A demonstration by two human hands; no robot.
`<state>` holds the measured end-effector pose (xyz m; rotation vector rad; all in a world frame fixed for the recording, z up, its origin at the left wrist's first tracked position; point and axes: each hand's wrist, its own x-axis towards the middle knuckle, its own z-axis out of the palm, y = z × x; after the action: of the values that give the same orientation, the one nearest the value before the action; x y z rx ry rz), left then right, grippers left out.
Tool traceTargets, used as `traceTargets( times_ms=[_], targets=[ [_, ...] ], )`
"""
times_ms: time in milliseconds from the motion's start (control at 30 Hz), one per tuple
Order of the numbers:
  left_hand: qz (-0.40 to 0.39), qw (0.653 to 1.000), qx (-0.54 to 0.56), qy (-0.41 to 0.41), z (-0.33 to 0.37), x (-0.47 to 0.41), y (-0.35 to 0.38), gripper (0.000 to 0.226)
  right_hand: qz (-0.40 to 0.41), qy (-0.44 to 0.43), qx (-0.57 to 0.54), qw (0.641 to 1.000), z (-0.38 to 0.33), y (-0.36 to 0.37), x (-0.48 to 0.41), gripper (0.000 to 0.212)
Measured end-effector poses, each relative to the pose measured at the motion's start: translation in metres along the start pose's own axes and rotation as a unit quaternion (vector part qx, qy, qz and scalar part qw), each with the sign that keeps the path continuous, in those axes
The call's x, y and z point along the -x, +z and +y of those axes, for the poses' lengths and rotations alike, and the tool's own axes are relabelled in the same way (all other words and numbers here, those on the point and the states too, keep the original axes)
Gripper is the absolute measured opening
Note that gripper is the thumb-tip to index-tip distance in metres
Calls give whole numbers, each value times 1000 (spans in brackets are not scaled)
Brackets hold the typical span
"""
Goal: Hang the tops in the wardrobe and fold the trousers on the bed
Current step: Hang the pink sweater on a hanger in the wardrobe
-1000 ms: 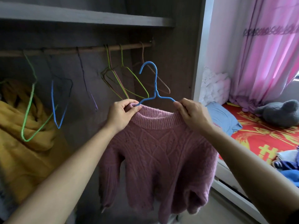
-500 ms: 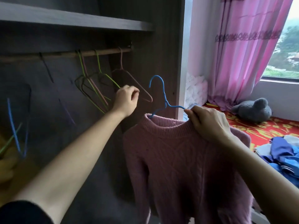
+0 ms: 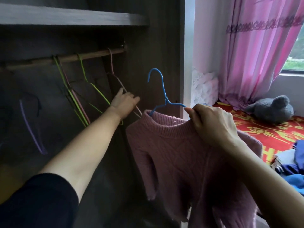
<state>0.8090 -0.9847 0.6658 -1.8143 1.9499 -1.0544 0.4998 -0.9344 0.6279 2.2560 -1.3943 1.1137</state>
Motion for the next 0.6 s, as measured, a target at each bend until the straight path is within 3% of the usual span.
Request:
traceTargets(
  times_ms=[100,300,600],
  targets=[
    [23,999,7,41,-15,7,11,28,13,9,-18,1000,-11,6,-13,43],
    [21,997,4,68,-40,30,21,32,-5,3,-32,999,-48,18,-42,44],
    [20,990,127,61,-65,57,36,33,-48,-44,-75,995,-69,28,-52,49]
  ],
)
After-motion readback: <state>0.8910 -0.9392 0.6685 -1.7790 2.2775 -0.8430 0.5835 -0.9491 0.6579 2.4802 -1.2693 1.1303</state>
